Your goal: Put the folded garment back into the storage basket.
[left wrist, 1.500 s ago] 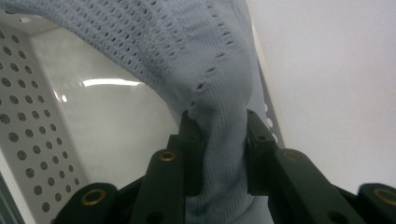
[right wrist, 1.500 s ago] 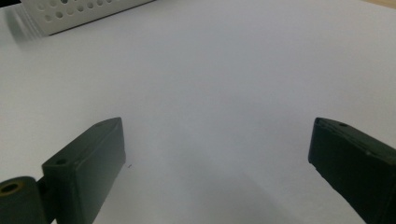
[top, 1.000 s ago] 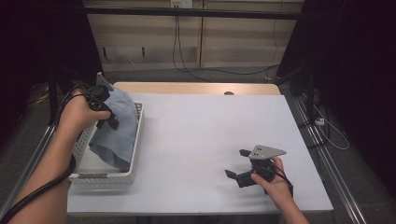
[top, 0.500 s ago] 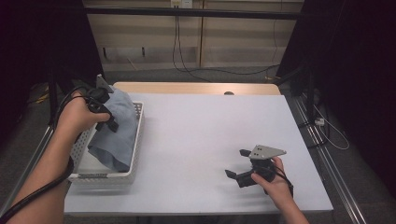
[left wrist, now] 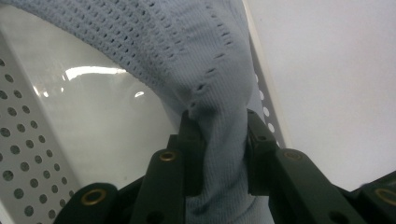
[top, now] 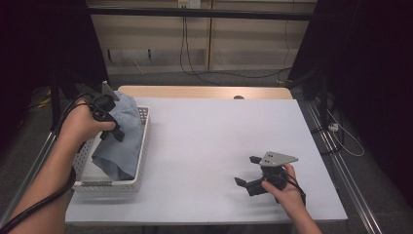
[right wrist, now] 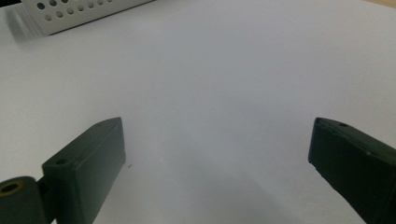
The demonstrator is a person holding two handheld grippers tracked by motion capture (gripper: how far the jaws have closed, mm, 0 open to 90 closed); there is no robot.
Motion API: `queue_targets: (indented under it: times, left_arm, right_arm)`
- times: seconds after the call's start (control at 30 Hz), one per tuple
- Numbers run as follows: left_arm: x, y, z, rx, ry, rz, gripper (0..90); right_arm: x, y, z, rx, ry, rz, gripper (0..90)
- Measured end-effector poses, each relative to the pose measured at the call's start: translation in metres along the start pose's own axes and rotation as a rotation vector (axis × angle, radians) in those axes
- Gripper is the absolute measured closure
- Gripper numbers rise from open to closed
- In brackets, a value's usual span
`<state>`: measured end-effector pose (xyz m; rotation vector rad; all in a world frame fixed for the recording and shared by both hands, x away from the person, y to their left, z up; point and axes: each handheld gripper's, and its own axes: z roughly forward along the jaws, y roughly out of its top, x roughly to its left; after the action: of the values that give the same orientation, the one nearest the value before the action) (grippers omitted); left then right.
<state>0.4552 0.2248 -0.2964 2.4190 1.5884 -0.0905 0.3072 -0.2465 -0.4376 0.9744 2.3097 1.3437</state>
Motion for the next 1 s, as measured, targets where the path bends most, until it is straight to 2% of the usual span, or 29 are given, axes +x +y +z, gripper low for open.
queue_targets:
  times: [0.63, 1.0]
  left_arm:
    - [-0.0037, -0.0036, 0.0019, 0.014, -0.022, 0.008, 73.3]
    - [-0.0049, -0.0064, 0.0087, 0.030, -0.032, 0.008, 73.3]
  right_arm:
    - [0.0006, -0.0002, 0.0008, 0.001, 0.001, -0.002, 3.6]
    - [0.0018, 0.0003, 0.0012, 0.003, 0.001, -0.007, 3.6]
